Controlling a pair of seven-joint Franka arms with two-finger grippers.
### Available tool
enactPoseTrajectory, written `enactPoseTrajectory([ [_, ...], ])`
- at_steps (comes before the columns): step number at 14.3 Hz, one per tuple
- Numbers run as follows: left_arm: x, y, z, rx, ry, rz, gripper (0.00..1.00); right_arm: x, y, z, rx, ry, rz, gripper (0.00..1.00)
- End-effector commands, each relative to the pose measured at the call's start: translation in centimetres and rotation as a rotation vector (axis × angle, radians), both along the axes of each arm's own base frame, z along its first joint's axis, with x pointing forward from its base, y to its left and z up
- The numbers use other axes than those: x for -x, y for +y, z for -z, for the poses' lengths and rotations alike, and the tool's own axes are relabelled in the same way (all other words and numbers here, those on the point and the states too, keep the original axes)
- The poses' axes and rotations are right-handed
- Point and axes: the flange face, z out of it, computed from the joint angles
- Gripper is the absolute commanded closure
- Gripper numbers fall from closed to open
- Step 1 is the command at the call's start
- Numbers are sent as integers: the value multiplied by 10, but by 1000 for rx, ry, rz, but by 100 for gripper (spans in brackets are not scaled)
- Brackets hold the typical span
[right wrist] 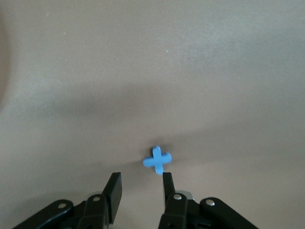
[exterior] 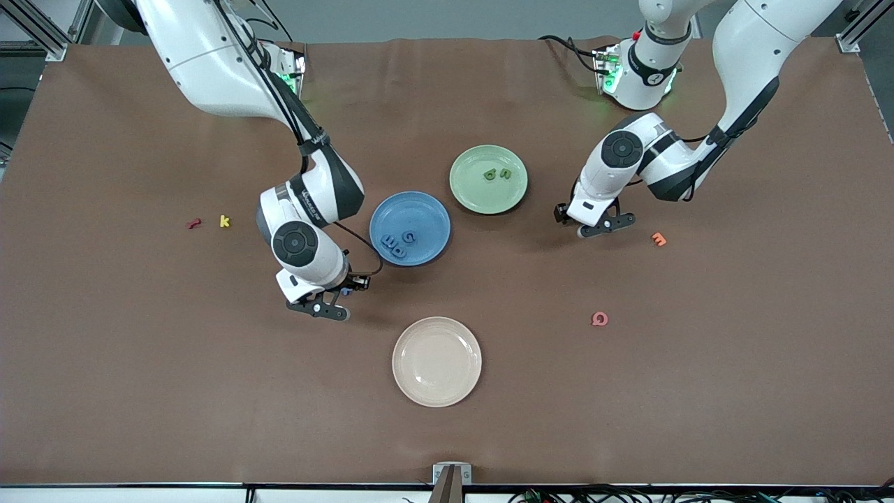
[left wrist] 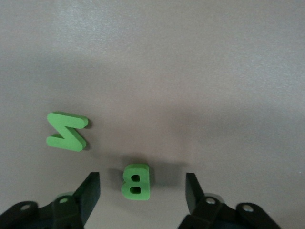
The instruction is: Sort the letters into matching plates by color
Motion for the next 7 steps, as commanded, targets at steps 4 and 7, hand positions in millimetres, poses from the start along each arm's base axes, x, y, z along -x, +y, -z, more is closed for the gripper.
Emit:
enactPoseTrajectory([
  [4,4,8,12,8,-4,12,39,-2,-16,16,29,-7,-31,45],
  [7,3,9,13,10,-5,9,54,3,-17,26,16,-32,-32,45],
])
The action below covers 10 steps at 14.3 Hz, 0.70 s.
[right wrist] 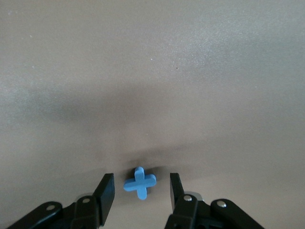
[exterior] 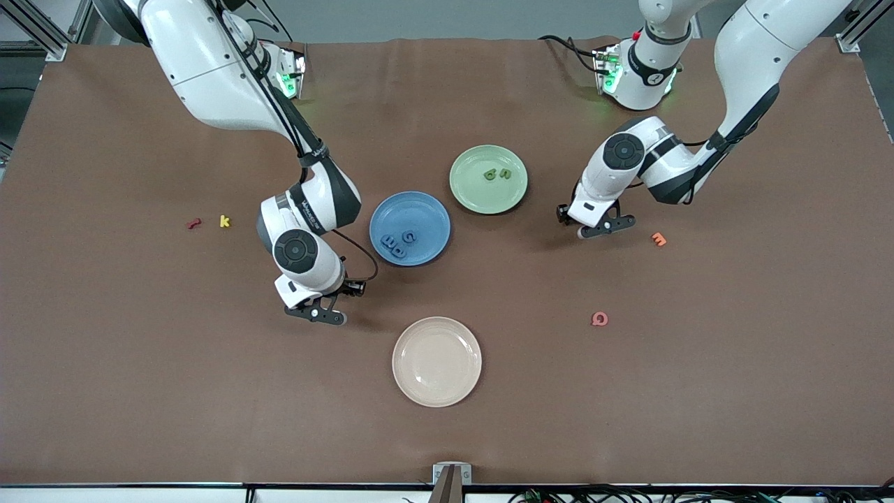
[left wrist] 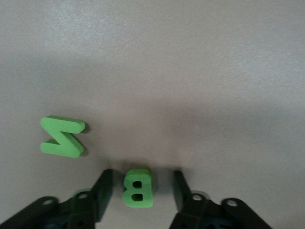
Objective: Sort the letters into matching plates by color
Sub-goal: 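Grasp the green B with the left gripper while the right grasps blue x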
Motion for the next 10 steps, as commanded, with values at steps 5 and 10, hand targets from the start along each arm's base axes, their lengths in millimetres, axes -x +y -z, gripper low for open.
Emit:
enactPoseTrajectory([
  [5,-1,6,2,-6,-12,-10,75,12,-3,14,-8,-18,-21,45],
  [10,-10,6,-9,-10,-40,-27,79,15,-1,16,-6,-13,-26,54],
])
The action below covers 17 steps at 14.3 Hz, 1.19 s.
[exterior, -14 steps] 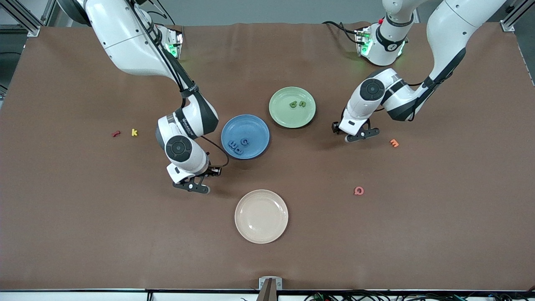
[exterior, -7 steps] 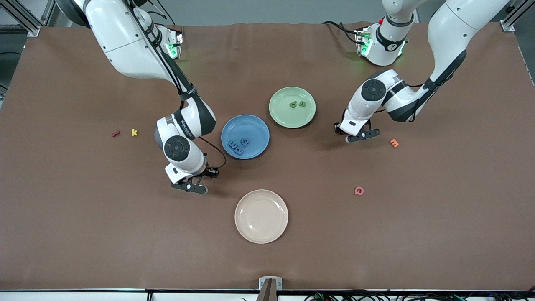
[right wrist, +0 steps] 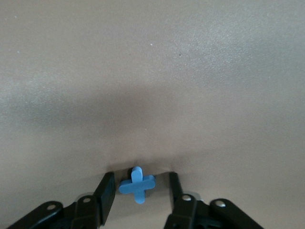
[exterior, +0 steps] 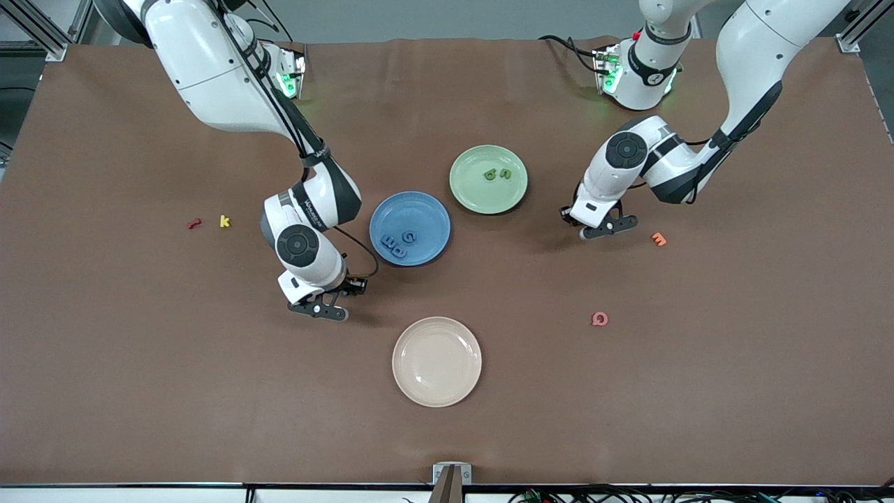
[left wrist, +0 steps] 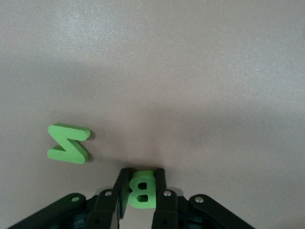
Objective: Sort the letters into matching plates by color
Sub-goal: 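Grasp the green B with the left gripper while the right grasps blue x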
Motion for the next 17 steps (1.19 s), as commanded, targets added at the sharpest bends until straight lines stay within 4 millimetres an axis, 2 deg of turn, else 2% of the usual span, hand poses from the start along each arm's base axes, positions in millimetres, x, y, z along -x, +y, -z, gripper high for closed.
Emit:
enactPoseTrajectory([
  [1,-7,-5,-10,2,-35,-12,79,4,1,0,4,-2,-18,64],
  [4,-4,-43,-34,49,-54,-55,79,4,2,-2,2,-4,-9,92],
  [5,-2,-53,-40,54,-51,-65,79,4,3,-1,3,-1,-7,97],
  [9,13,-116,-70,70,-35,-104,79,6,3,-10,19,43,1,99],
  [11,28,-145,-76,86,-20,-101,79,10,7,-35,18,65,25,99],
  [12,31,-158,-79,99,-16,-108,79,17,16,-38,13,104,60,99],
  [13,36,-169,-79,108,-8,-112,79,23,27,-46,-3,139,90,99],
  [17,48,-191,-54,64,-1,-103,79,52,72,-63,-84,254,200,100],
])
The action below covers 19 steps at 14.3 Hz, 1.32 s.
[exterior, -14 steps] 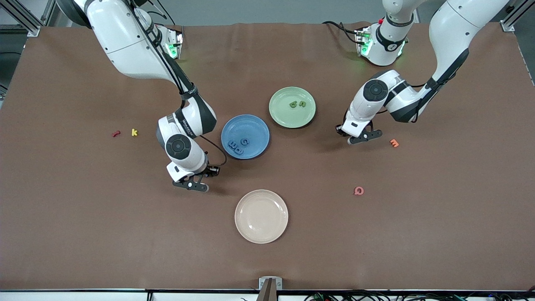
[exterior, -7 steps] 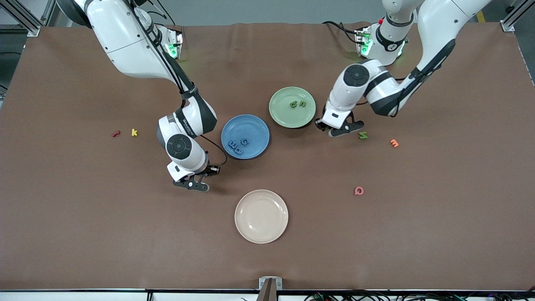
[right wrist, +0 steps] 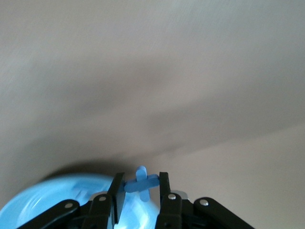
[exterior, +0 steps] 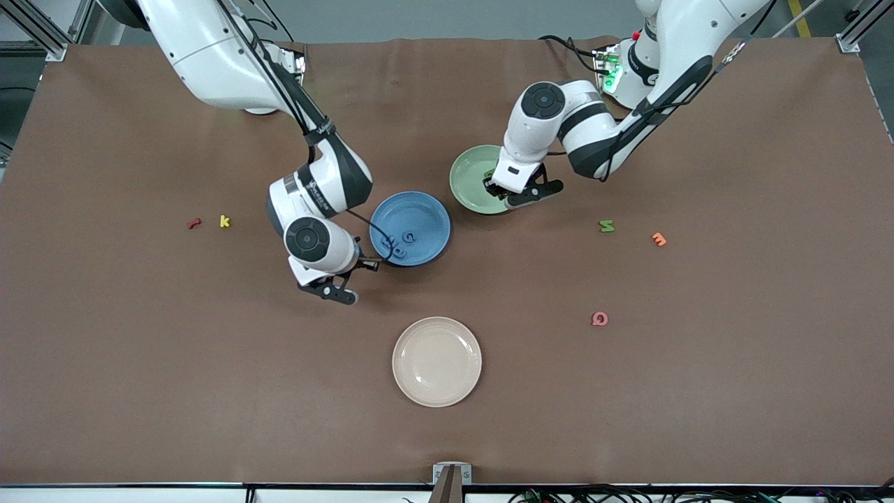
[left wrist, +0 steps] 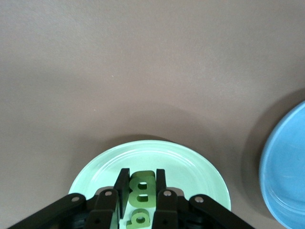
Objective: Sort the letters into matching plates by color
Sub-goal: 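Release the B on the green plate while the right drops x on blue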
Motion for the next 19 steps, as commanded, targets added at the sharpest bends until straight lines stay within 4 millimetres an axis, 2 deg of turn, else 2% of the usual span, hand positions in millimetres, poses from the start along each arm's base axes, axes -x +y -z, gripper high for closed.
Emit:
enactPoseTrajectory([
  [1,5,-15,21,-30,31,-15,79,23,32,-15,-32,53,87,100],
  [2,9,-19,28,-40,38,-11,79,30,43,-17,-20,62,122,85],
  [3,13,-23,35,-46,47,-2,79,35,48,-17,-7,71,142,24],
  [4,15,-26,37,-48,47,3,79,42,58,-16,4,72,147,1],
  [5,16,-26,40,-54,50,4,79,45,61,-16,9,68,136,0],
  [7,16,-26,43,-56,54,4,79,35,52,-18,4,51,112,0],
  [8,16,-27,43,-54,56,5,78,28,44,-20,1,34,66,0],
  [9,15,-27,43,-52,54,5,75,15,27,-20,-2,18,27,0],
  [10,14,-27,43,-52,52,9,47,1,6,-21,-5,1,-15,0],
  [11,14,-27,43,-51,49,20,11,-9,-9,-23,-12,-11,-44,0],
  [12,12,-26,43,-52,47,20,3,-24,-29,-28,-21,-28,-65,0],
  [15,2,-18,37,-50,32,32,1,-48,-87,-40,61,-51,-189,0],
  [17,-18,-2,26,-49,5,21,1,-64,-133,-62,96,-41,-240,0],
  [19,-33,15,19,-48,-11,36,1,-72,-180,-94,83,-37,-296,0],
])
